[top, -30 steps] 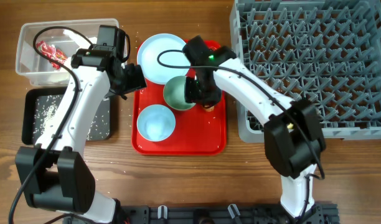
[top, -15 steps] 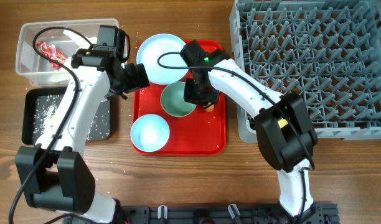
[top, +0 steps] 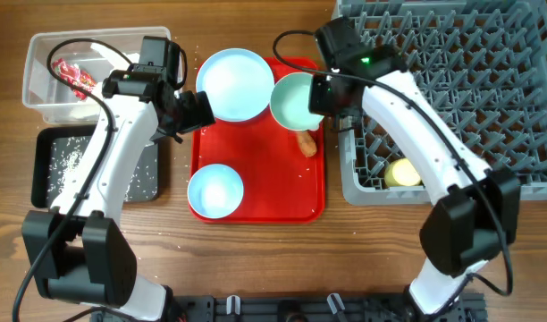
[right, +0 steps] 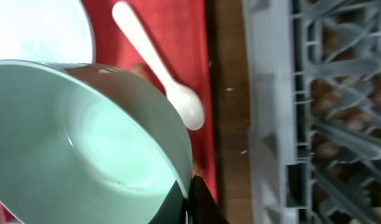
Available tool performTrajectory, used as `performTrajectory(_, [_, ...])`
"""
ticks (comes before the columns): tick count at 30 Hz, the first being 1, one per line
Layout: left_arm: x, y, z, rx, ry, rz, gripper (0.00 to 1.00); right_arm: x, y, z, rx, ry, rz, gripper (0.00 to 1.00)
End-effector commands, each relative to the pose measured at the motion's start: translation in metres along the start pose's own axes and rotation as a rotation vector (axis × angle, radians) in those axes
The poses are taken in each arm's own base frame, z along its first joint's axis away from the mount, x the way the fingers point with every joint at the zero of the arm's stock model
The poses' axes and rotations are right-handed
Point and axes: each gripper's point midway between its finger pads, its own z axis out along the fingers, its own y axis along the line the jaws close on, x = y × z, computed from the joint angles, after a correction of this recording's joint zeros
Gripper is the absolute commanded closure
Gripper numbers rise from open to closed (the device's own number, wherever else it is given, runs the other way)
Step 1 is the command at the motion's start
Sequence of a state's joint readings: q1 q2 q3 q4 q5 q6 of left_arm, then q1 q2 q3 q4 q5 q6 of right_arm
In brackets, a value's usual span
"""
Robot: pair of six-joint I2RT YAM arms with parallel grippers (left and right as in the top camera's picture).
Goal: Sort waste into correct bins and load items into the dishwasher rack
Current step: 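Grasp the green bowl with the right gripper and place it in the rack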
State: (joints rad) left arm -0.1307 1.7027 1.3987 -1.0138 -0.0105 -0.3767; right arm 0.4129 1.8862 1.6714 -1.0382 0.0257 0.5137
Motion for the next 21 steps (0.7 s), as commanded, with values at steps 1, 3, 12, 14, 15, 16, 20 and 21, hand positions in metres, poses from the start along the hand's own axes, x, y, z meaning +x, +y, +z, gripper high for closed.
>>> performTrajectory(1, [-0.007, 0.001, -0.009, 0.002, -0.031, -0.012, 0.0, -0.023, -0.02, -0.031, 0.066, -0.113, -0.025, 0.96])
performTrajectory(3, [-0.007, 0.001, -0.009, 0.002, -0.031, -0.012, 0.0, -0.04, -0.03, -0.055, 0.114, -0.187, -0.025, 0.96])
performTrajectory(12, [-0.007, 0.001, -0.009, 0.002, -0.031, -0.012, 0.0, -0.129, -0.103, -0.189, 0.704, -0.677, -0.029, 0.95])
performTrajectory(14, [-0.007, 0.001, -0.009, 0.002, -0.031, -0.012, 0.0, -0.153, -0.109, -0.216, 0.895, -0.76, -0.095, 0.96])
performTrajectory(15, [-0.007, 0.001, -0.009, 0.002, -0.031, -0.012, 0.0, -0.163, -0.108, -0.224, 0.978, -0.764, -0.156, 0.96])
performTrajectory(16, [-0.007, 0.001, -0.009, 0.002, -0.031, -0.012, 0.0, -0.172, -0.107, -0.223, 1.024, -0.751, -0.211, 0.96])
performTrajectory(20, [-0.007, 0.001, -0.009, 0.002, -0.031, -0.012, 0.0, -0.197, -0.104, -0.172, 1.148, -0.587, -0.462, 0.96])
performTrajectory(21, [-0.007, 0.001, -0.009, 0.002, -0.031, -0.012, 0.0, -0.201, -0.106, -0.149, 1.18, -0.514, -0.537, 0.96])
